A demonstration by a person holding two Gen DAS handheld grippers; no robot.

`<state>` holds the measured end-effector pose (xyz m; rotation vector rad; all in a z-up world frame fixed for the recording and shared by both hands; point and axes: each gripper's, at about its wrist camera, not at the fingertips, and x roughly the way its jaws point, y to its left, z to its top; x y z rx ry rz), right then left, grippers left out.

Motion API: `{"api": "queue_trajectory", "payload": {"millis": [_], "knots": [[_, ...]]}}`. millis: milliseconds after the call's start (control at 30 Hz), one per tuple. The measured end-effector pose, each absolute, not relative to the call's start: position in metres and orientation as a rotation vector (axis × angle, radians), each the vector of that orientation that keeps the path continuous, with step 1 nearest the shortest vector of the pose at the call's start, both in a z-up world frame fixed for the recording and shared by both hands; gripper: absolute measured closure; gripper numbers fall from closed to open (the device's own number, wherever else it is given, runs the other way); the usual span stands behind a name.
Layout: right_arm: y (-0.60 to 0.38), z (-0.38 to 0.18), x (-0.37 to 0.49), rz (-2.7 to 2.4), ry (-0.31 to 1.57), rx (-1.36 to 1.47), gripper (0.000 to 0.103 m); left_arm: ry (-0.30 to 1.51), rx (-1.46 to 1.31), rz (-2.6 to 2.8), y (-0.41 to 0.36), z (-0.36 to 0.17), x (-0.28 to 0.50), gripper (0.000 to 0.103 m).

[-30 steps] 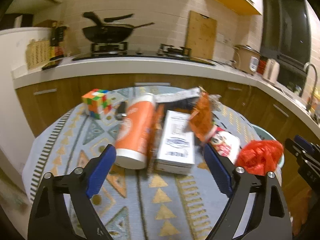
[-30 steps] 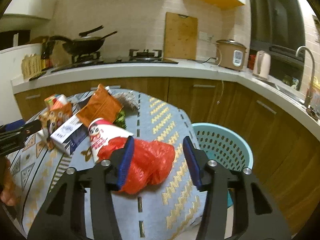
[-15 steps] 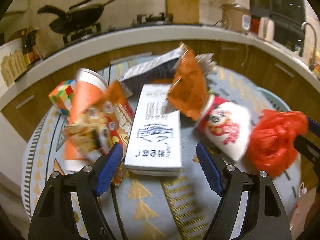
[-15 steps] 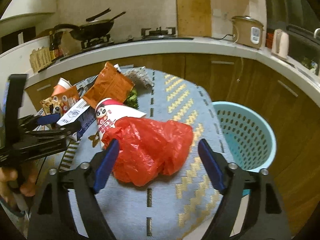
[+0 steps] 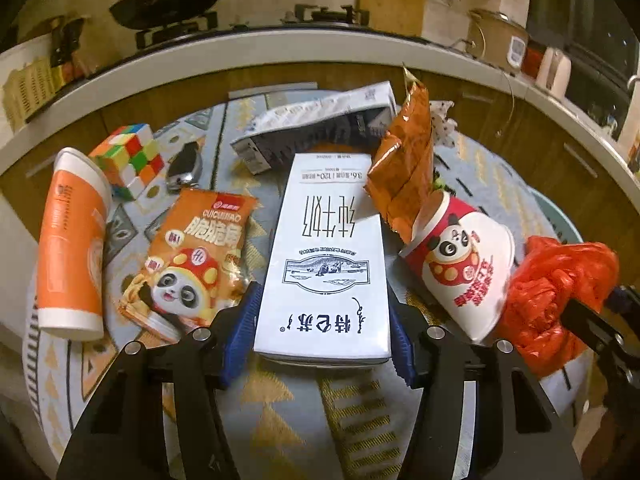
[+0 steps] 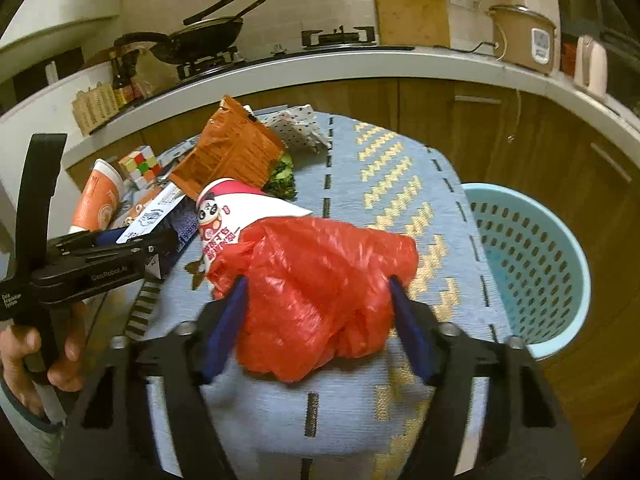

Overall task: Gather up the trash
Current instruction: 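Grasp the red plastic bag with the right gripper while the left gripper grasps the white milk carton, then carry the red bag and milk carton to the blue basket and release both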

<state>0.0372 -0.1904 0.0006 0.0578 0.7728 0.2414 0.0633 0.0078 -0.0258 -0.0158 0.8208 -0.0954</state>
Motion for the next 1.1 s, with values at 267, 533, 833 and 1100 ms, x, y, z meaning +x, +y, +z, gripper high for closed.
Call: {"api": "queue_trajectory", "payload": {"millis": [267, 533, 833, 1100], "knots": [[-0.189, 0.015, 0.018, 0.259, 0.716, 0.037, 0.079, 0.722, -0.077, -0.08, 0.012, 0.001, 0.027, 0.048], [-0.213, 0.052, 0.01, 0.188, 0.606, 0.044, 0.08, 0.627, -0.08, -0.126, -0.005, 0.036, 0.016, 0.048], [-0.276, 0.062, 0.018, 0.001, 0.566, 0.076, 0.08, 0.609, -0.032, -0.216, -0.046, 0.037, 0.028, 0.048], [-0.346, 0.043, 0.025, -0.153, 0.598, 0.165, 0.08, 0.612, 0.047, -0.375, -0.125, 0.05, 0.046, 0.048]]}}
